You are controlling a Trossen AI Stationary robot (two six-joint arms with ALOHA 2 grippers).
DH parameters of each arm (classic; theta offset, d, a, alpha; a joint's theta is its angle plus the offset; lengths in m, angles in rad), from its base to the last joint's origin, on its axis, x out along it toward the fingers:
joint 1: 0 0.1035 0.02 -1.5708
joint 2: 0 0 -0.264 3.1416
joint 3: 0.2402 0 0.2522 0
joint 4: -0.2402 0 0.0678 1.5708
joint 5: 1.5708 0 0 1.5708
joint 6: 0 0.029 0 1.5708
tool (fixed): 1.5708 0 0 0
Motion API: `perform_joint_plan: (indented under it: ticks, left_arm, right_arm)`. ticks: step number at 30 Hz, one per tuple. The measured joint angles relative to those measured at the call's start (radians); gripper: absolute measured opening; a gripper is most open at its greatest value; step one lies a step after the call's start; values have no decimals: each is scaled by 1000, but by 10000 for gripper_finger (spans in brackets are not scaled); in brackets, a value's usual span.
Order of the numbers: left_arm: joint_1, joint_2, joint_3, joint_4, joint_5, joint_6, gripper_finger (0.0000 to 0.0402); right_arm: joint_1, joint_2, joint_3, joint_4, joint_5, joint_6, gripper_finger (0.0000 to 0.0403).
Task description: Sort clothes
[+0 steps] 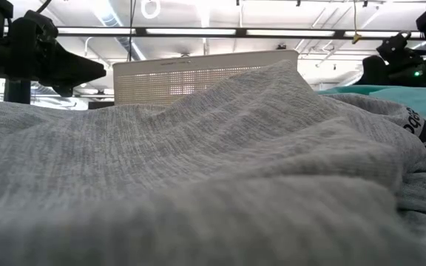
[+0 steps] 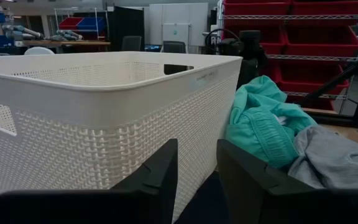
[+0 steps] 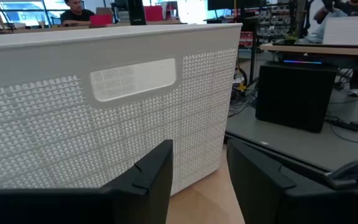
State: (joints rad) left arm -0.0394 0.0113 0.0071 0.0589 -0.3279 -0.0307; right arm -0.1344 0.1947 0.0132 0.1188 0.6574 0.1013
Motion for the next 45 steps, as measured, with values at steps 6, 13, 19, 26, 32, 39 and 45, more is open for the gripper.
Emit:
perform_joint_plan:
  ticks: [6,13,19,26,32,39,45]
  left_arm:
    - [0,0,0,0,0,0,117]
    - [0,0,0,0,0,0,117]
    - [0,0,0,0,0,0,117]
    - [0,0,0,0,0,0,117]
    - [0,0,0,1,0,0,117]
    - [0,0,0,21,-1,0,117]
    - [0,0,0,23,-1,0,117]
  right_arm:
    - [0,0,0,0,0,0,153]
    - [0,0,0,0,0,0,153]
    - [0,0,0,0,0,0,153]
    - [0,0,0,0,0,0,153]
    - [0,0,0,0,0,0,153]
    - [0,0,0,0,0,0,153]
    - [0,0,0,0,0,0,153]
